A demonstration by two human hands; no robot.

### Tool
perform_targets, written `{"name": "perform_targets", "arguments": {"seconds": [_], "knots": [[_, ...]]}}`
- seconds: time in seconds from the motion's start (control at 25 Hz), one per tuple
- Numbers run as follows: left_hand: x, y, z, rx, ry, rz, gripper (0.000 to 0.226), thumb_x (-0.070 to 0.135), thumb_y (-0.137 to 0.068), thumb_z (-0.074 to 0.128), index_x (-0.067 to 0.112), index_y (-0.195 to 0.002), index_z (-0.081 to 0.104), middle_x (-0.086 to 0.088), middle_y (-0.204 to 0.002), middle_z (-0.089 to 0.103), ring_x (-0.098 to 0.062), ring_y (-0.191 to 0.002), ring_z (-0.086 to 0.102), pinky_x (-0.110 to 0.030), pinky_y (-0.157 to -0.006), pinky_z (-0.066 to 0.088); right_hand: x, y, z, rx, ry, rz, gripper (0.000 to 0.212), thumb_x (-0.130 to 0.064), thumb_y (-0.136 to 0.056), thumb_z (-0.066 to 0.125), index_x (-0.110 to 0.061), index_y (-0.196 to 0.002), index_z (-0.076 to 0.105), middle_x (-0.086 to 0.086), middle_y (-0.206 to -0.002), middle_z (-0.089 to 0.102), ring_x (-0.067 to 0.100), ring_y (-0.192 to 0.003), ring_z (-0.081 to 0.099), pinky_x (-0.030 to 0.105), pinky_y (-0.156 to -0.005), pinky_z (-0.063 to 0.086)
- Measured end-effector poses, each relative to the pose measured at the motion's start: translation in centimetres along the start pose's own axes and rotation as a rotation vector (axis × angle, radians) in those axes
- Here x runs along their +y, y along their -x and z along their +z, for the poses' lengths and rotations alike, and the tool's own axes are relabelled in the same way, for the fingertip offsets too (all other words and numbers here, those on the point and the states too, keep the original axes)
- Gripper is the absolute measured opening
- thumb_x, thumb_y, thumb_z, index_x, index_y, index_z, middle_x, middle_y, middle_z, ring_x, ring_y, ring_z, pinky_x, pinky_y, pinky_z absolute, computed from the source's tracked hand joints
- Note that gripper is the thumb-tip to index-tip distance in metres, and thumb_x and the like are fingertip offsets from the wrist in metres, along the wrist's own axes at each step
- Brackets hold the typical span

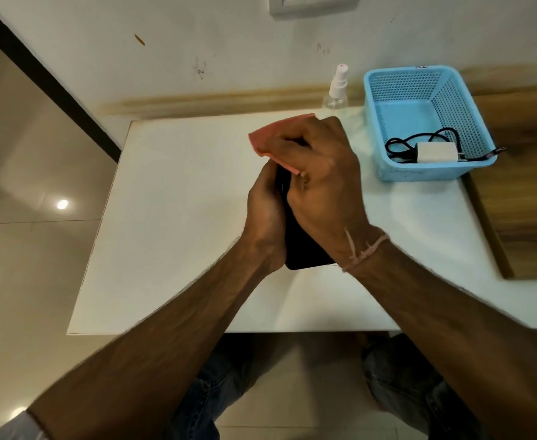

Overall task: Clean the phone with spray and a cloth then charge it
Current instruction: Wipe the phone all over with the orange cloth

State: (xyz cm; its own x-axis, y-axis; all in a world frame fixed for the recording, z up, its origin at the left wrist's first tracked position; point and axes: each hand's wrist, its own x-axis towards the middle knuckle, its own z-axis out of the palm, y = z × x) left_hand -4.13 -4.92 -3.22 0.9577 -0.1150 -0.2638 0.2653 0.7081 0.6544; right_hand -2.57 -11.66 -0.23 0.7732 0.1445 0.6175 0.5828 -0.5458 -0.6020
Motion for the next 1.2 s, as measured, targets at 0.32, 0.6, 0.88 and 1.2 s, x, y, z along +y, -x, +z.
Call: {"name": "perform_targets", "arguments": {"seconds": [0.32,0.6,0.88,1.2], "knots": [[1.5,0.2,-0.8,0.03,-0.072,-0.056,0.054,0.051,-0.103,0.034,0.016,-0.101,0.075,-0.007,-0.094,0.075,-0.022,-0.083,0.072,-0.031,-0.07,0.058,2.3,-0.9,-2.5,0.044,0.172,0.073,0.023,-0.002,-0.087,0.064,-0.013,-0.105,0.075,0.005,-0.104,0.07,0.025,-0.098,0.059,0.027,-0.091,0.048],[1.8,0.2,-1.1,0.013,-0.098,-0.049,0.051,0.05,-0.102,0.036,0.015,-0.101,0.074,-0.007,-0.094,0.074,-0.023,-0.083,0.071,-0.032,-0.07,0.058,2.5,-1.3,-2.8,0.024,0.148,0.042,0.026,-0.001,-0.087,0.063,-0.016,-0.105,0.075,0.004,-0.102,0.07,0.026,-0.094,0.059,0.031,-0.087,0.049],[0.8,0.4,-0.5,0.022,-0.094,-0.008,0.045,0.041,-0.106,0.035,0.014,-0.107,0.071,-0.006,-0.099,0.074,-0.02,-0.093,0.072,-0.029,-0.078,0.058,0.3,-0.1,-1.1,-0.038,0.057,-0.004,0.024,-0.012,-0.092,0.06,-0.014,-0.113,0.072,0.002,-0.107,0.07,0.021,-0.1,0.06,0.027,-0.088,0.05],[1.1,0.4,-0.4,0.044,-0.085,-0.029,0.053,0.047,-0.105,0.034,0.016,-0.097,0.076,-0.007,-0.094,0.075,-0.021,-0.085,0.072,-0.03,-0.074,0.059,1.9,-0.5,-1.9,-0.05,0.101,0.028,0.025,-0.008,-0.091,0.059,-0.013,-0.112,0.073,0.006,-0.107,0.069,0.027,-0.1,0.06,0.033,-0.09,0.05]]}}
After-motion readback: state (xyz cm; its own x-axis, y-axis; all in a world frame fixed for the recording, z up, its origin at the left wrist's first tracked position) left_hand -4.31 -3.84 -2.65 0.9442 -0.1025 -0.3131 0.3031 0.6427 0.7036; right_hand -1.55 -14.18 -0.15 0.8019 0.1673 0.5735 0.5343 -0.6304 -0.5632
